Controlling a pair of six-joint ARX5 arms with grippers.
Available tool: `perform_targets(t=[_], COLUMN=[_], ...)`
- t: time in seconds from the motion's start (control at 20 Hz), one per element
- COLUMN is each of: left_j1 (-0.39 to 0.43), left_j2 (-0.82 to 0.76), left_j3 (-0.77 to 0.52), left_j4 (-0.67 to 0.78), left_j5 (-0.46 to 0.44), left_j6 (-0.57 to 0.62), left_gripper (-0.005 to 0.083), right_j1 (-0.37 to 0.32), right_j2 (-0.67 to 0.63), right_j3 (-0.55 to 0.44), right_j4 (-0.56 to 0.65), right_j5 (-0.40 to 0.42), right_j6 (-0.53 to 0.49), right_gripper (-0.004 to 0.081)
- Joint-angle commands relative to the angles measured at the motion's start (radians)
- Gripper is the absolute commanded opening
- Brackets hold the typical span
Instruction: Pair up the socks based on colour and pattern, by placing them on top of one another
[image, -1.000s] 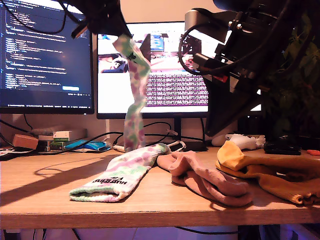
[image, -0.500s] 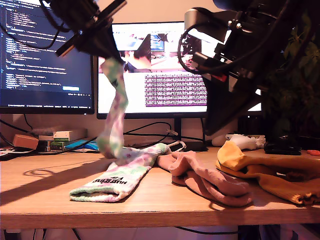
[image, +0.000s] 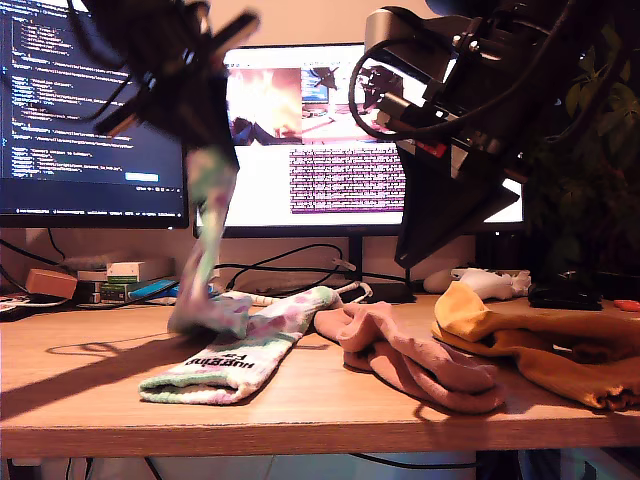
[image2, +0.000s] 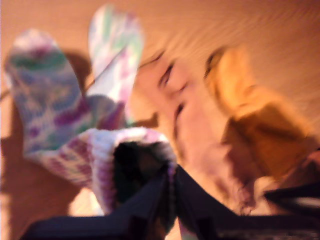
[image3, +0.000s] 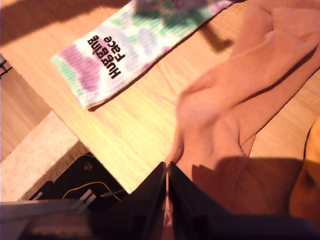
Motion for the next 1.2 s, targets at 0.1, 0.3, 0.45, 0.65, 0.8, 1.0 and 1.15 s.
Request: perform_targets(t=[0.1, 0.3, 0.45, 0.65, 0.8, 1.0, 1.15], left_j1=[0.013, 0.002, -0.016, -0.029, -0.027, -0.023, 0.007], left_j2=[-0.002, 0.001, 0.015, 0.032, 0.056, 0.068, 0.058], left_j3=[0.010, 0.010, 0.010, 0.010, 0.010, 0.010, 0.010], left_j4=[0.304, 0.554, 0.737, 0.911, 0.734, 0.548, 0.547], left_j5=[0.000, 0.005, 0.010, 0.011, 0.016, -0.055, -0.063], left_j6=[-0.050, -0.084, -0.091, -0.115, -0.055, 0.073, 0.102], left_gripper=[-0.0020, -0.0020, -0.0020, -0.0021, -0.0021, -0.0021, -0.0021], right_j1=[0.003, 0.004, 0.004, 0.004, 0.004, 0.006, 0.006], right_j2=[-0.010, -0.010, -0.010, -0.010, -0.010, -0.010, -0.010], right_j3=[-0.012, -0.012, -0.011, -0.012, -0.013, -0.013, -0.013], right_j4=[0.005, -0.003, -0.009, -0.045, -0.063, -0.071, -0.078], right_j5=[-0.024, -0.024, -0.024, -0.024, -0.027, -0.055, -0.084], right_j6=[0.001, 0.001, 0.001, 0.005, 0.004, 0.004, 0.000], right_gripper=[-0.0011, -0.0011, -0.0011, -0.0011, -0.0011, -0.0011, -0.0011])
